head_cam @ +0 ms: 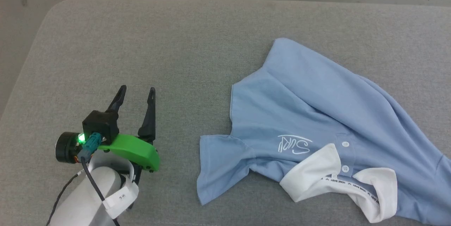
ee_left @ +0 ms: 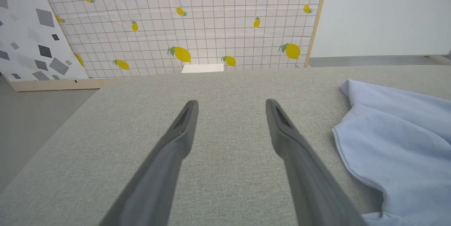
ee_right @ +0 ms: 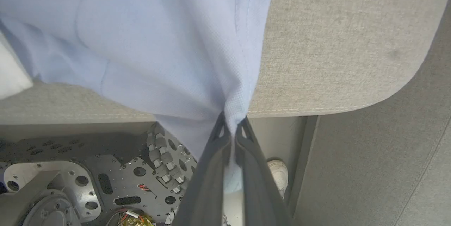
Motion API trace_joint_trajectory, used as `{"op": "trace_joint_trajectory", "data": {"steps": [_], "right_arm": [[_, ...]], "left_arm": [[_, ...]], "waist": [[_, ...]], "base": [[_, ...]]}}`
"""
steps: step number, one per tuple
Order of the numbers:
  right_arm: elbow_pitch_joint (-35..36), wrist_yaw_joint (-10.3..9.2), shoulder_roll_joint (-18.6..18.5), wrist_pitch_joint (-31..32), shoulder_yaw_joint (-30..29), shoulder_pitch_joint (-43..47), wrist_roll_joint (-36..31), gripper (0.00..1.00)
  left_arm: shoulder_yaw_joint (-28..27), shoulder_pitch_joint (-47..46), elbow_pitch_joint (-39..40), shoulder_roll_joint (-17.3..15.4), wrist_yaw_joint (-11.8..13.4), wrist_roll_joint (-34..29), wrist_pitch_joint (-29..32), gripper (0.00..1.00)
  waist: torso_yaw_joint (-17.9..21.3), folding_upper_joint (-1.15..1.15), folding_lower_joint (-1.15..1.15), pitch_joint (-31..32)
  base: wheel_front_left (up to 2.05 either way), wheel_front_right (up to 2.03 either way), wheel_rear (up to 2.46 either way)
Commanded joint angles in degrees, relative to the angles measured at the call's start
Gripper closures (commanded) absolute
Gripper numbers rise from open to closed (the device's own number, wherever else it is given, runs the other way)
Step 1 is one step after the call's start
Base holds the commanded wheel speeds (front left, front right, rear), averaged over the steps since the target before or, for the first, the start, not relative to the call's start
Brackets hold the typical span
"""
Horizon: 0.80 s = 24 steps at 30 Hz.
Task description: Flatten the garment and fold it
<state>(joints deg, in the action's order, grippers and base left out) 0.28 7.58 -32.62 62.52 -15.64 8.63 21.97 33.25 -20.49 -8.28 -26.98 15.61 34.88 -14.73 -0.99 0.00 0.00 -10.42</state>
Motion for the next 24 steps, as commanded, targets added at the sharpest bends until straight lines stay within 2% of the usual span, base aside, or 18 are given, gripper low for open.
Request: {"op": "trace_joint_trajectory", "data": {"steps": [1,2,8,15,19,24], "right_arm": [[1.02,-0.09,0.74,-1.18,-0.01,0.12,-0.64,0.91],[1.53,-0.09,1.44,-2.68,-0.27,-0.39,-0.86,0.0],[3.88,-0.09,3.92,-16.75,0.72,-8.3,-1.53,0.0],[4.8,-0.09,5.39,-33.63,7.47,-15.19,0.7,0.0],[4.29,-0.09,4.69,-35.72,14.46,-16.46,2.37,0.0],[3.31,-0.09,1.86,-31.74,23.81,-20.89,4.86,0.0]], "left_arm": [[0.02,1.03,-0.06,0.08,-0.46,0.48,-0.26,0.0],[0.04,0.99,-0.08,0.08,-0.54,0.56,-0.24,0.0],[0.01,1.32,0.5,-0.09,-0.93,1.68,0.59,0.0],[0.84,1.88,2.71,-0.18,-1.24,2.71,2.76,0.0],[1.62,1.75,3.85,0.02,-1.18,2.52,3.52,0.0],[2.95,0.76,4.89,0.78,-1.35,1.79,4.12,0.0]], "waist": [[-0.3,0.0,0.0,-0.09],[-0.43,0.0,0.0,-0.09],[-0.46,0.0,0.0,0.29],[0.26,0.0,0.0,0.61],[-0.02,0.0,0.0,0.04],[-2.28,0.0,0.0,-1.89]], "base": [[0.0,0.0,0.0],[0.0,0.0,0.0],[0.0,0.0,0.0],[0.0,0.0,0.0],[0.0,0.0,0.0],[0.0,0.0,0.0]]}}
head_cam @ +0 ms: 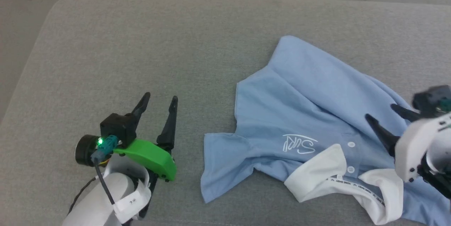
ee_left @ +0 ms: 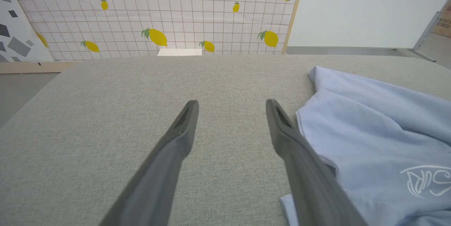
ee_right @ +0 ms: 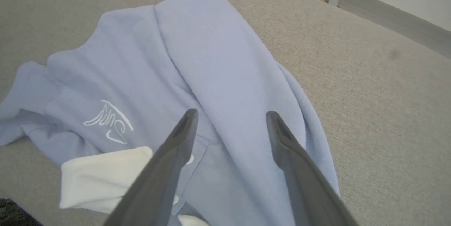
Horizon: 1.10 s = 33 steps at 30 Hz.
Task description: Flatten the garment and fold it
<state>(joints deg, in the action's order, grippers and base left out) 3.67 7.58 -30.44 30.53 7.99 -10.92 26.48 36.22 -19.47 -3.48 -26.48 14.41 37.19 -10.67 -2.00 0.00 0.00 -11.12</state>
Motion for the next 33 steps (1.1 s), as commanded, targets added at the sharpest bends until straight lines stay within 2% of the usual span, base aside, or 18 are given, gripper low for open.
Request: {"op": "trace_joint_trajectory", "data": {"steps": [1,4,10,16,21,22,23,24,27,33], "right_arm": [[-0.58,-0.09,-0.86,1.39,1.62,-2.51,0.66,0.0],[-3.32,-0.09,-2.79,6.81,6.25,-6.98,1.54,0.0],[-11.51,-0.09,-4.94,16.69,10.19,-14.85,0.88,0.0],[-18.52,-0.09,-6.6,23.19,12.41,-18.74,0.99,0.0],[-21.2,-0.09,-7.73,26.04,14.93,-17.6,2.39,0.0],[-21.36,-0.09,-7.73,26.4,15.25,-17.09,2.86,0.18],[-21.26,-0.09,-7.82,26.46,15.62,-16.71,3.12,0.77],[-20.91,-0.09,-7.99,26.12,16.02,-16.38,3.27,1.0],[-20.37,-0.09,-8.09,23.39,15.5,-16.45,2.99,1.0],[-20.22,-0.09,-5.79,14.42,11.52,-21.26,2.85,1.0]], "left_arm": [[0.11,-0.43,0.13,0.43,-0.11,-0.61,0.1,0.0],[0.45,-0.92,0.18,0.84,0.01,-0.94,-0.01,0.0],[1.16,-1.86,-0.16,1.83,0.02,-1.76,-0.74,0.0],[1.53,-2.44,-0.87,3.09,0.07,-2.25,-1.72,0.0],[1.56,-2.75,-1.57,3.97,-0.03,-2.48,-2.48,0.0],[1.52,-2.75,-1.71,4.02,-0.08,-2.48,-2.6,0.0],[1.48,-2.75,-1.83,4.05,-0.13,-2.48,-2.69,0.0],[1.41,-2.8,-2.01,4.1,-0.17,-2.47,-2.78,0.0],[1.28,-3.07,-2.54,4.34,-0.17,-2.45,-2.94,0.0],[1.35,-3.9,-3.45,4.75,-0.6,-2.32,-3.1,0.0]], "waist": [[-1.78,0.0,0.0,-1.61],[-3.96,0.0,0.0,-3.5],[-8.98,0.0,0.0,-7.4],[-12.88,0.0,0.0,-10.2],[-14.41,0.0,0.0,-11.13],[-14.48,0.0,0.0,-11.19],[-14.51,0.0,0.0,-11.23],[-14.49,0.0,0.0,-11.27],[-14.16,0.0,0.0,-11.01],[-13.55,0.0,0.0,-9.94]], "base": [[0.0,0.0,0.0],[0.0,0.0,0.0],[0.0,0.0,0.0],[0.0,0.0,0.0],[0.0,0.0,0.0],[0.0,0.0,0.0],[0.0,0.0,0.0],[0.0,0.0,0.0],[0.0,0.0,0.0],[0.0,0.0,0.0]]}}
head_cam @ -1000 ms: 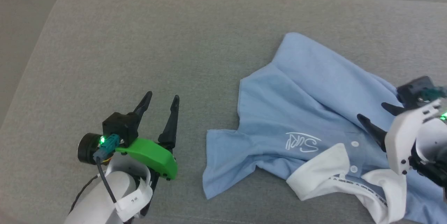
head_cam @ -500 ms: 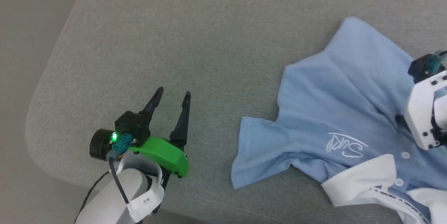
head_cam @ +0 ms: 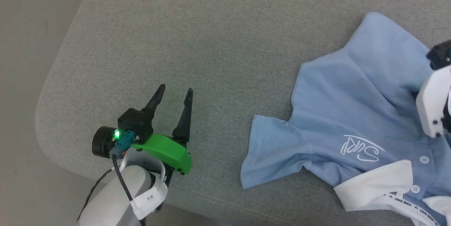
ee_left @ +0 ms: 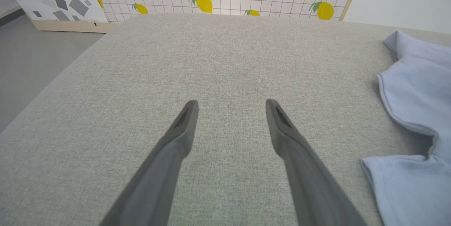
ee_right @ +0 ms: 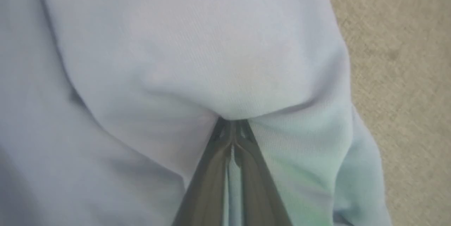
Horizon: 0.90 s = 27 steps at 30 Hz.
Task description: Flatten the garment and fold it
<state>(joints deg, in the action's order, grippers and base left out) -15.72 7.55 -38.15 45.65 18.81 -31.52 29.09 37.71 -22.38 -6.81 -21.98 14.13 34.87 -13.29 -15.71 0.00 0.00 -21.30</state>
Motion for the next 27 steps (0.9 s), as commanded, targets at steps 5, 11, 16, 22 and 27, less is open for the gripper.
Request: {"op": "trace_joint_trajectory", "data": {"steps": [5,11,16,22,27], "right_arm": [[-1.99,-0.06,2.64,-5.24,-2.3,-7.19,-1.49,1.0],[-7.62,-0.06,2.14,-9.24,-5.46,-15.34,-6.13,1.0],[-14.23,-0.06,1.54,-14.82,-8.97,-22.27,-10.69,1.0],[-21.68,-0.06,2.32,-20.79,-10.26,-27.64,-15.38,1.0],[-25.69,-0.06,3.51,-23.49,-7.71,-27.51,-16.25,0.0]], "left_arm": [[0.07,-1.93,-0.09,0.81,-0.64,-0.03,-0.58,0.0],[0.31,-2.52,-0.23,2.12,-0.67,-0.42,-0.94,0.0],[0.17,-2.89,-0.73,3.26,-0.9,-0.88,-1.29,0.0],[-0.46,-2.9,-1.13,4.22,-1.21,-1.53,-1.55,0.0],[-0.99,-2.78,-1.56,5.01,-1.23,-2.01,-1.63,0.0]], "waist": [[-0.64,0.0,0.0,-0.77],[-3.06,0.0,0.0,-3.16],[-5.53,0.0,0.0,-4.7],[-6.95,0.0,0.0,-5.49],[-6.51,0.0,0.0,-5.06]], "base": [[0.0,0.0,0.0],[0.0,0.0,0.0],[0.0,0.0,0.0],[0.0,0.0,0.0],[0.0,0.0,0.0]]}}
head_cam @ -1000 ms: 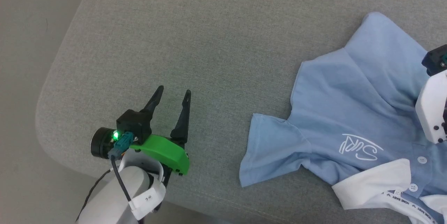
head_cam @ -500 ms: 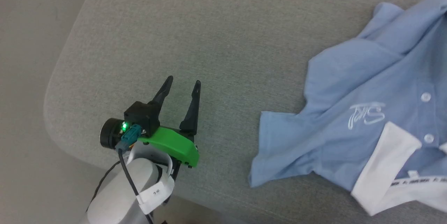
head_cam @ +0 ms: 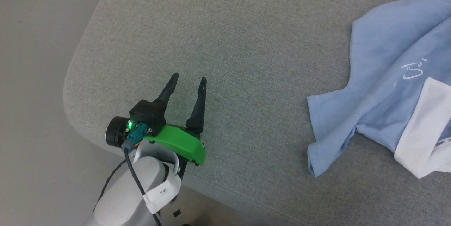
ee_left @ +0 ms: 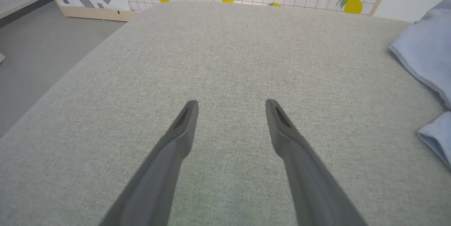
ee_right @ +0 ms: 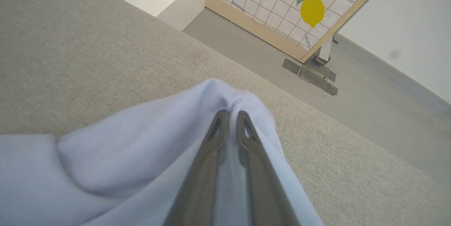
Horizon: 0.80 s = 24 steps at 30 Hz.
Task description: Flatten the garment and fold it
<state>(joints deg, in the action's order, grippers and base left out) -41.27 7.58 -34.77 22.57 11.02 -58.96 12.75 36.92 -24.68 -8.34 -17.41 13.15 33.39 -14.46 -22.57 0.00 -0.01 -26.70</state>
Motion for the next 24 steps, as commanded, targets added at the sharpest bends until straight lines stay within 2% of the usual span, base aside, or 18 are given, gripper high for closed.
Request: {"op": "trace_joint_trajectory", "data": {"steps": [1,6,13,18,24], "right_arm": [[-0.83,-0.09,0.48,-1.1,0.7,0.27,0.44,0.0],[-2.22,-0.09,1.48,-5.42,3.89,2.01,3.14,0.0],[0.67,-0.09,1.51,-15.91,7.31,5.54,9.71,0.0],[4.64,-0.09,0.86,-24.63,7.61,10.25,13.13,0.0],[9.28,-0.09,0.89,-32.3,5.81,18.43,14.17,0.0]], "left_arm": [[-0.32,-0.46,-0.11,0.52,-0.31,-0.61,-0.47,0.0],[-0.85,-0.42,-0.83,0.07,-0.82,-0.67,-0.49,0.0],[-2.02,-0.34,-0.93,-1.62,-1.05,0.53,0.46,0.0],[-2.76,0.0,-0.15,-3.16,-1.01,1.49,1.88,0.0],[-3.62,1.39,0.98,-4.81,-0.58,2.87,3.49,0.0]], "waist": [[0.75,0.0,0.01,0.72],[3.46,0.0,0.01,3.64],[9.25,0.0,0.01,9.02],[13.68,0.0,0.01,12.37],[18.15,0.0,0.01,15.49]], "base": [[0.0,0.0,0.0],[0.0,0.0,0.0],[0.0,0.0,0.0],[0.0,0.0,0.0],[0.0,0.0,0.0]]}}
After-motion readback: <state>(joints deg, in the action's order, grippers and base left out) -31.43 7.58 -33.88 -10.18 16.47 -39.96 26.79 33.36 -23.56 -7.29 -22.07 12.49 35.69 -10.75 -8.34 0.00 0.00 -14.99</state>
